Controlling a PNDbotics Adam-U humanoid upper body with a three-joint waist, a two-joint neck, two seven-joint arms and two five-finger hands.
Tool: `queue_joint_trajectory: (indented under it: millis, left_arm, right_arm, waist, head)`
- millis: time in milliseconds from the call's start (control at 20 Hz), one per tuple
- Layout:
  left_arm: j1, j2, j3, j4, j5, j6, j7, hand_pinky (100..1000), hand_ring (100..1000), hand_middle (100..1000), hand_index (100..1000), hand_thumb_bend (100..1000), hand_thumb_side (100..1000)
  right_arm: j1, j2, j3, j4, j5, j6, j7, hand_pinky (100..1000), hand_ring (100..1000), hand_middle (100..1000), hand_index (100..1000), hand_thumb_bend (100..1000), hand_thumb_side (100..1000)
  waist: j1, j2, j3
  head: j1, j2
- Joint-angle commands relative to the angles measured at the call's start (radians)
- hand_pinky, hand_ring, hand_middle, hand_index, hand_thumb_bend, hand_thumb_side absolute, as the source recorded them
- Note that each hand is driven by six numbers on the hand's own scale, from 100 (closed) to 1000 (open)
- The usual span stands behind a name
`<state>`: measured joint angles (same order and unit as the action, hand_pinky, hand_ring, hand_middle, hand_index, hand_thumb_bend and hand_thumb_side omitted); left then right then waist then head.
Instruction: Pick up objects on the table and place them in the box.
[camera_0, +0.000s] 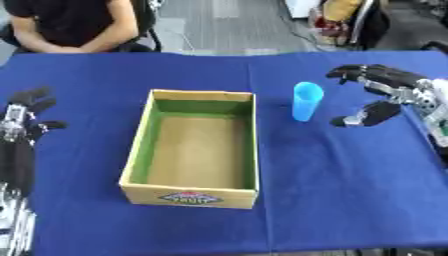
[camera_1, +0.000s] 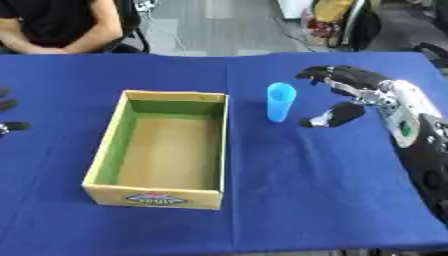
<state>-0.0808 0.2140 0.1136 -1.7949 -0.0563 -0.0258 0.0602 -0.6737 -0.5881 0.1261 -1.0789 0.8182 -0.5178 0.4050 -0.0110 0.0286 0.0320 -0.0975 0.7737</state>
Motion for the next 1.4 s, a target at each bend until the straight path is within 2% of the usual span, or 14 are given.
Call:
queue_joint_trajectory:
  millis: [50, 1400]
  left_arm:
    - [-0.004, 0.021, -0.003, -0.012, -0.004, -0.004, -0.003, 627, 848, 859, 828, 405, 1000]
    - [-0.004, 0.019, -0.007, -0.013, -0.003, -0.004, -0.007, 625, 845, 856, 825, 417, 1000]
  right_arm:
    - [-0.044, -0.015, 0.0, 0.008, 0.018, -0.01, -0.004, 823, 812, 938, 992, 578, 651]
    - [-0.14, 0.057, 0.032, 0.069, 0.089, -0.066, 0.003, 817, 815, 945, 991, 575, 650]
  waist:
    - [-0.002, -0.012, 0.001]
    - [-0.002, -0.012, 0.015]
  head:
    - [-0.013, -0.004]
    - [-0.023, -0.004]
